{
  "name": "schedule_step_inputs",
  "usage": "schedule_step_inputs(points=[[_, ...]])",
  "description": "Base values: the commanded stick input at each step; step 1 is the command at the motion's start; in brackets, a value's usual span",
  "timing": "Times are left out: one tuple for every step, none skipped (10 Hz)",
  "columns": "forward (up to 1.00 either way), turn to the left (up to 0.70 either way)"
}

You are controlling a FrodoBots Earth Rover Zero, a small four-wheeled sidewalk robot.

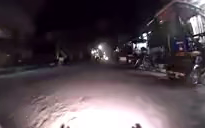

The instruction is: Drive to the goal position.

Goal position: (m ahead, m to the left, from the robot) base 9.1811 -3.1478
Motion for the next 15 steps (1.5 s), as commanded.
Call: schedule_step_inputs(points=[[0.85,0.00],[0.85,0.00],[0.85,0.00],[0.85,-0.06],[0.85,-0.03],[0.85,0.00],[0.85,0.00],[0.85,0.00],[0.85,0.00],[0.85,0.00],[0.85,0.00],[0.85,0.00],[0.85,0.00],[0.85,0.00],[0.85,0.00]])
